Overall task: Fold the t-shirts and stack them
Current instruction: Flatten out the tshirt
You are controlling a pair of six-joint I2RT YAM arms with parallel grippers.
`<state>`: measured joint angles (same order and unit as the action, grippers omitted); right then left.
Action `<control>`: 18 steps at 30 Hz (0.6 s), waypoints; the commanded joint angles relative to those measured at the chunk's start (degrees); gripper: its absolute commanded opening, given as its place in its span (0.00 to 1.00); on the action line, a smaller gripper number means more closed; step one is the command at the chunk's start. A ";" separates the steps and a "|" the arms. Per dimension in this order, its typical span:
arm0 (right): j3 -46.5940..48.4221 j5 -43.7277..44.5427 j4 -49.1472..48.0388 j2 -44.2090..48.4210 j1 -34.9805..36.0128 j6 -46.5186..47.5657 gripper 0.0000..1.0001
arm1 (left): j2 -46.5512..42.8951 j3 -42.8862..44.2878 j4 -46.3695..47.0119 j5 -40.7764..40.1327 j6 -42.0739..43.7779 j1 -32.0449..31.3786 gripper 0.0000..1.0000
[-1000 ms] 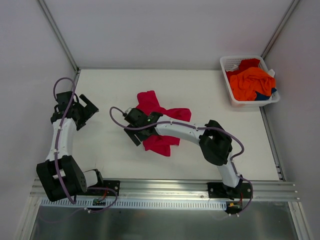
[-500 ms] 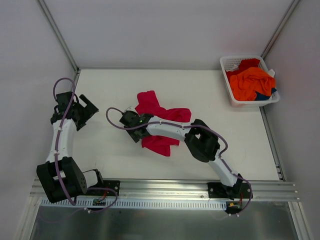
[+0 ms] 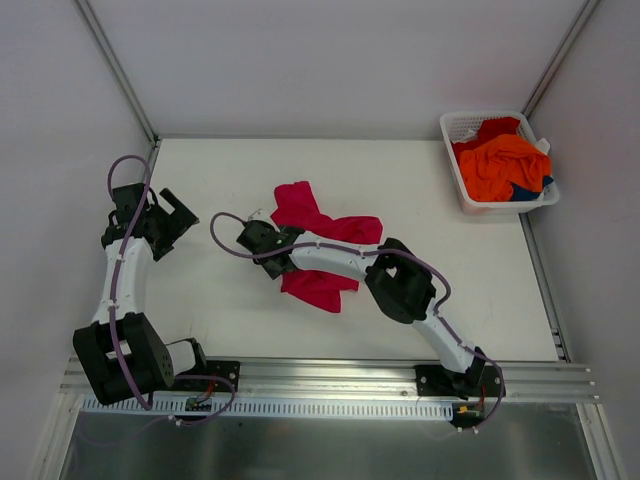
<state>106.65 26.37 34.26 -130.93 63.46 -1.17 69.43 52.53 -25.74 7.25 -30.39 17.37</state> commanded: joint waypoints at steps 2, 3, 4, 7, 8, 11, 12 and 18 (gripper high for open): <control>2.95 -0.26 -1.29 -0.03 -0.36 0.55 0.62 | 0.88 0.38 1.04 2.07 1.21 0.74 0.99; 2.95 -0.61 -1.39 0.32 -0.36 -0.14 0.66 | 0.88 0.38 1.13 2.16 1.21 0.83 0.99; 3.04 -0.88 -1.56 0.59 -0.36 -0.76 0.68 | 0.88 0.29 1.21 2.16 1.30 0.83 0.99; 3.39 -1.15 -2.27 0.86 -0.62 -2.87 0.73 | 1.15 0.29 1.30 1.90 1.30 0.83 0.99; 3.74 -0.80 -2.09 0.59 -0.71 -2.96 0.73 | 1.23 0.29 1.30 2.07 1.30 0.83 0.99; 5.23 -0.27 -1.48 -0.99 -1.15 -3.31 0.71 | 1.76 0.38 1.48 2.33 1.21 0.83 0.99; 5.58 -0.18 -1.39 -1.34 -1.32 -3.57 0.70 | 1.76 0.46 1.57 2.33 1.21 0.83 0.99; 7.60 1.75 -1.48 -3.36 -1.67 -4.02 0.59 | 2.20 0.38 1.74 2.25 1.48 0.83 0.99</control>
<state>111.37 26.26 32.56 -133.01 62.06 -4.08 71.26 52.53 -25.26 8.71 -30.17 17.37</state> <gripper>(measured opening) 0.607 0.991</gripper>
